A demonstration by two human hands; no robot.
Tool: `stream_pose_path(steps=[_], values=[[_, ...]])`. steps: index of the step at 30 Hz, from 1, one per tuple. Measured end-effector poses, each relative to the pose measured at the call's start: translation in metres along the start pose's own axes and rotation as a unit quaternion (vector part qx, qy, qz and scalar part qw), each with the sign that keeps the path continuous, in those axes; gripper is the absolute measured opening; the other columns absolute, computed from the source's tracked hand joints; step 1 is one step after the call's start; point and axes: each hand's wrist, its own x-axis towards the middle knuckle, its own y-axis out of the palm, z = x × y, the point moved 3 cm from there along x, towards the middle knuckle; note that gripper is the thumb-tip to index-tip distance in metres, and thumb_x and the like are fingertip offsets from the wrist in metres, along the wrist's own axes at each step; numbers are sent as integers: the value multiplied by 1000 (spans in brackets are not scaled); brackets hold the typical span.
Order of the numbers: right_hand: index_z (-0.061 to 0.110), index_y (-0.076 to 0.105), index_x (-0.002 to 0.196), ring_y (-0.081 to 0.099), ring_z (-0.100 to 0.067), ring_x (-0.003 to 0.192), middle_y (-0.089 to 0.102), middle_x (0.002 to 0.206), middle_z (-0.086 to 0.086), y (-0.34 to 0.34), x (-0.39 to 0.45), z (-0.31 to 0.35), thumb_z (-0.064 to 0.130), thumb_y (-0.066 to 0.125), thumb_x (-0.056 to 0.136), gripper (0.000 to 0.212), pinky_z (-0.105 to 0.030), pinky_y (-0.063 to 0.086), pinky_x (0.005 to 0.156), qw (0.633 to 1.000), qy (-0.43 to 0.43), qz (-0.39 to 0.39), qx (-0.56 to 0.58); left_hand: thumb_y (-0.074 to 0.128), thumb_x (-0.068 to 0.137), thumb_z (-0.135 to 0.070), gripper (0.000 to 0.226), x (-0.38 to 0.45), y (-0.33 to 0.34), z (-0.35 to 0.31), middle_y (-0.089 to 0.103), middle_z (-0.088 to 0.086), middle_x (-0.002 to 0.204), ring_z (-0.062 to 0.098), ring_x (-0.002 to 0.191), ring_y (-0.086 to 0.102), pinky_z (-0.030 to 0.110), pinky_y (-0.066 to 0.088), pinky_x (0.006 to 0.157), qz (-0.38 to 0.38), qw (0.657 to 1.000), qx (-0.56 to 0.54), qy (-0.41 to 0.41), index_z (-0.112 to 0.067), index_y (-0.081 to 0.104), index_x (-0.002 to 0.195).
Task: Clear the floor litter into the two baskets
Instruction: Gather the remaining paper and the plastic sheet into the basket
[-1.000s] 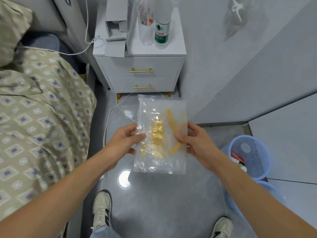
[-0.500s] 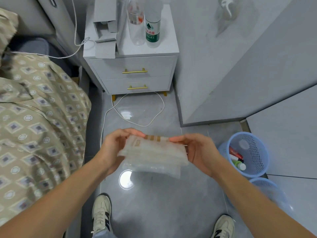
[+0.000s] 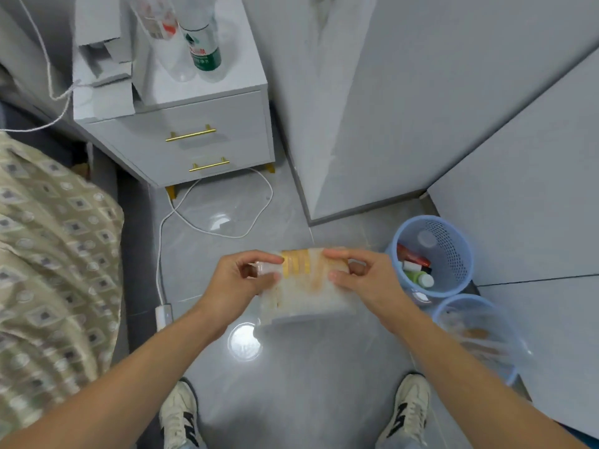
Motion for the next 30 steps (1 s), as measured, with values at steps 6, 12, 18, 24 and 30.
stream_pose_path(steps=[6,12,18,24,30], values=[[33,80,105,68,-33,104,68,115,-6,-134,-44,-68,16,85,76,34,-55,55,95,990,-16,-130,-51,93,67,-11,50,9,147,-3,50,-10,123,9,107,57,14,52,83,110,984,128,51,-32,72,107],[35,78,101,66,-16,105,62,120,2,-274,-111,-136,1,83,79,41,-39,55,96,965,12,-253,-67,94,66,-12,54,27,323,20,46,-5,124,5,108,57,27,57,89,193,960,183,86,-27,70,112],[26,70,117,56,-12,118,37,138,3,-359,-141,-222,5,84,76,48,-28,50,101,937,66,-293,-177,93,65,-10,57,48,460,79,40,-4,122,11,107,54,38,55,93,240,933,237,122,-28,66,112],[21,63,119,58,-15,100,30,146,1,-388,-126,-290,6,82,78,47,-27,51,86,900,59,-300,-311,88,71,-6,55,67,523,137,34,-4,129,11,106,52,23,47,87,225,915,303,143,-24,60,116],[20,62,119,44,-29,131,31,150,-4,-375,-100,-347,12,86,76,50,-43,58,85,869,96,-207,-439,83,76,-9,57,79,548,182,33,1,142,21,118,53,34,51,95,291,836,421,199,-26,56,124]])
